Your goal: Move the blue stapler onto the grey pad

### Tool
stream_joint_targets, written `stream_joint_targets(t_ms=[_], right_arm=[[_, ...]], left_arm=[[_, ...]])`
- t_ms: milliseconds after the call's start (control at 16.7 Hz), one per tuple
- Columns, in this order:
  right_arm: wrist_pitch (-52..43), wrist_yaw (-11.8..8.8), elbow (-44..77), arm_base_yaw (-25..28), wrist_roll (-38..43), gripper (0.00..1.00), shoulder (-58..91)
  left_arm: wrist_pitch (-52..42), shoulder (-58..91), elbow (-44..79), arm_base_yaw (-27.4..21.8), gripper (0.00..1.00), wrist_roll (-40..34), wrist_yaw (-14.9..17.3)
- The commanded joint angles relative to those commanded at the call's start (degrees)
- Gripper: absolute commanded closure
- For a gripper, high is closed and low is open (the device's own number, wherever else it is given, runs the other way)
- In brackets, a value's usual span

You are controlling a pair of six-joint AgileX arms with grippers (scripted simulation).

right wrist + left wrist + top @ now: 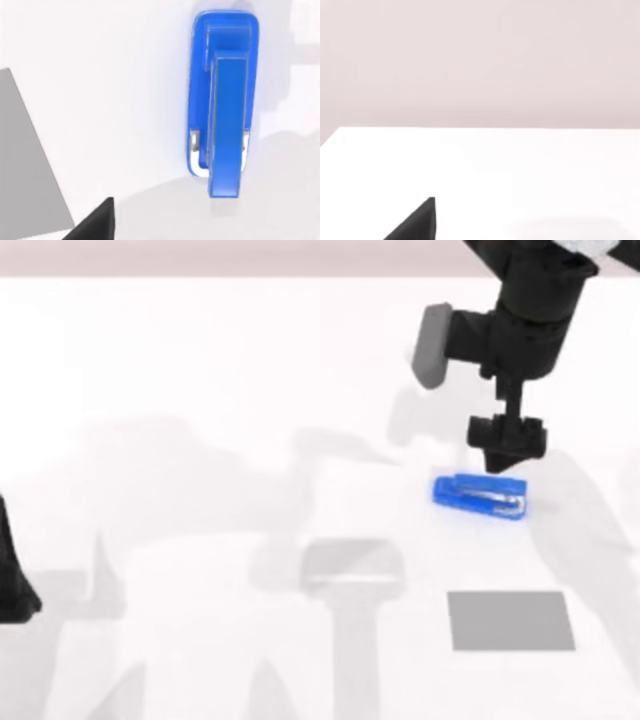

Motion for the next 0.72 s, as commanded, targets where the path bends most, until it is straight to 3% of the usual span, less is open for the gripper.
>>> stream_joint_targets(t_ms=[540,720], right_arm=[[18.68,0.03,-15.16,0.43,0.18,0.00,3.30],[20.27,0.03,-16.63,0.46,0.18,0.00,3.72]], left_arm=[[0.00,0.00,0.00,0.00,0.00,0.00,0.00],[0.00,0.00,0.00,0.00,0.00,0.00,0.00]])
